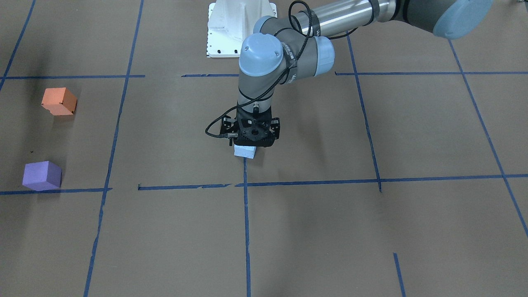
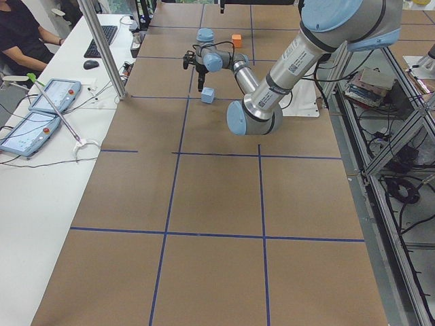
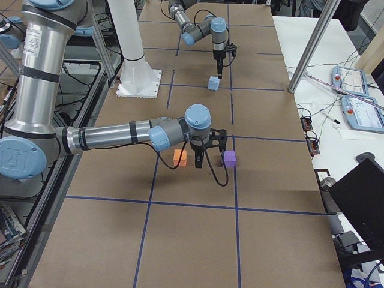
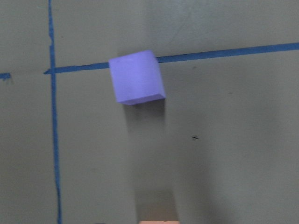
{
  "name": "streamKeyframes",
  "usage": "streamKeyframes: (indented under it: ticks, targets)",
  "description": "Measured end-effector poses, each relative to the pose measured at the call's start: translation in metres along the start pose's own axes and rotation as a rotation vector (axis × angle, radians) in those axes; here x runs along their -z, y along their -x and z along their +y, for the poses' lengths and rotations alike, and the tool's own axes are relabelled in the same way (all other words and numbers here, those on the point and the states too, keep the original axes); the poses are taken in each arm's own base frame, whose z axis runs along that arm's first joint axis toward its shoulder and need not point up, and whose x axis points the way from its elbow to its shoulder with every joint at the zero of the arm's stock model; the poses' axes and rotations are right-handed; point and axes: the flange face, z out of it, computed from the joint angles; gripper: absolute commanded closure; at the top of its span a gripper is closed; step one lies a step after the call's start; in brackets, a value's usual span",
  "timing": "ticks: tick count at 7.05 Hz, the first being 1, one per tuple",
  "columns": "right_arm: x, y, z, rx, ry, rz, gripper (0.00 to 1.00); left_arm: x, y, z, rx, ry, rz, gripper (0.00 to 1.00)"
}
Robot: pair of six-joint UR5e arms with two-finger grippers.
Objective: Place blue block between orange and purple blocks
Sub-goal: 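Withdraw the left gripper while the right gripper reaches and grasps the light blue cube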
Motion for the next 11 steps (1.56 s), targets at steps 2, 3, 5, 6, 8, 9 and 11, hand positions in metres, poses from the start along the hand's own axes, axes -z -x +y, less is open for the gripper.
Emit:
streamKeyframes:
  ticks: [2, 3, 5, 6, 8, 9, 11]
  targets:
    - [-0.038, 0.115, -0.011, -0.124, -0.001, -0.047, 0.0, 0.038, 0.063, 0.022, -0.003, -0.027, 0.03, 0.0]
    - [-0.065, 0.183, -0.006, -0.165, -0.008, -0.059, 0.0, 0.055, 0.098, 0.032, 0.001, -0.033, 0.04, 0.0]
    - [-0.124, 0.319, 0.024, -0.234, -0.04, -0.046, 0.0, 0.093, 0.178, 0.046, -0.053, -0.017, 0.046, 0.0]
    - [-0.149, 0.392, 0.035, -0.257, -0.055, 0.004, 0.0, 0.108, 0.223, 0.056, -0.097, -0.015, 0.023, 0.0]
    - [-0.19, 0.493, 0.049, -0.292, -0.07, 0.092, 0.0, 0.124, 0.279, 0.07, -0.155, -0.011, -0.021, 0.0]
    - [-0.203, 0.521, 0.048, -0.303, -0.072, 0.111, 0.0, 0.125, 0.287, 0.073, -0.162, -0.009, -0.029, 0.0]
    - [-0.222, 0.551, 0.038, -0.304, -0.086, 0.134, 0.0, 0.126, 0.29, 0.074, -0.165, -0.008, -0.033, 0.0]
